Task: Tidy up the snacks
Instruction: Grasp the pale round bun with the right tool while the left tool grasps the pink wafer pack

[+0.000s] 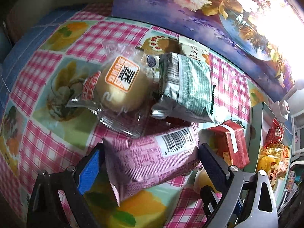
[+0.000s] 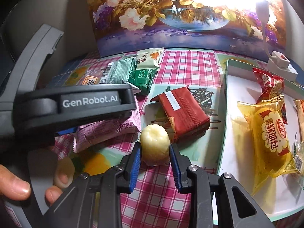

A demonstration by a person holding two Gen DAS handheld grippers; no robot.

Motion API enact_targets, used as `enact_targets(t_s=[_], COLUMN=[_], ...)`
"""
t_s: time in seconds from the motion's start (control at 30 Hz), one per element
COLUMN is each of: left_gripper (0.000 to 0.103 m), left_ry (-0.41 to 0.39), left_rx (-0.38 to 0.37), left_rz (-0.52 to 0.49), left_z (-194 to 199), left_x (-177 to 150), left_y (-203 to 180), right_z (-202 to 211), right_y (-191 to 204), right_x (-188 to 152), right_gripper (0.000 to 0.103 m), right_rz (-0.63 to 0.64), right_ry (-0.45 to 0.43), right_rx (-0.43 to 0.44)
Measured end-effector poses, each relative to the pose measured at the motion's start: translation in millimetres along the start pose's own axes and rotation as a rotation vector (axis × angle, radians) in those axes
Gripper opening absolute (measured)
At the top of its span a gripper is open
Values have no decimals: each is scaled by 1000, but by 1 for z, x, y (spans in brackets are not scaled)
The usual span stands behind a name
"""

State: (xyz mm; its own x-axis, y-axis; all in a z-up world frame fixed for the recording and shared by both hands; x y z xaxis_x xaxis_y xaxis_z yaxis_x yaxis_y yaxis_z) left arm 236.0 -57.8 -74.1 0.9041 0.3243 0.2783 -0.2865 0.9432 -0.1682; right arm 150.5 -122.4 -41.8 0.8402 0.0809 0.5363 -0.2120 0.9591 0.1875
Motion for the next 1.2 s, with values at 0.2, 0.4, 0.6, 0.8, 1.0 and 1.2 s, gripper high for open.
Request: enact_targets(t_s=[0.2,0.4,0.6,0.8,1.0,1.2], left_gripper=[88,80,79,79,79,73], left_ry=[14,11,15,15,14,9], left_rx=[-26,-22,-24,-26,-27,-30], left_rz=[25,16,21,27,26,24], left_z=[-5,-5,-10,-5,-1,1], left_x=[-4,-2,-4,-6,-9,-8], left_y=[8,-2,24,39,37,32], right_z=[-1,-2,-3,-4,-5,-2], right_y=[-1,1,4,7,7,3], right_x=[1,3,6,11,13,14], right_gripper=[32,35,35,42,35,32], right_rz=[-3,-1,15,10,15,5], right_ry=[-2,-3,-14,-31,-39,-48], right_rx=[2,10,19,29,17,13])
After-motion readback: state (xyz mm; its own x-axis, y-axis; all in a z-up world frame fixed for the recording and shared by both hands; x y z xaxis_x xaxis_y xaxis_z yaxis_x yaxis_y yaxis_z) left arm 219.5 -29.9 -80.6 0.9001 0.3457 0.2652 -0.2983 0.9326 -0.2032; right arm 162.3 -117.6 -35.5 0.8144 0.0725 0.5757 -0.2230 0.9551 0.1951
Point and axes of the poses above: each gripper's, at about its wrist camera, not at the fingertips, and z roughly against the way its jaws point, y to its left, x to its top, the point moved 7 cm from there along -z, roughly the way its jaws point, and after that the axes turned 8 degrees about z, right-handed, at the moved point
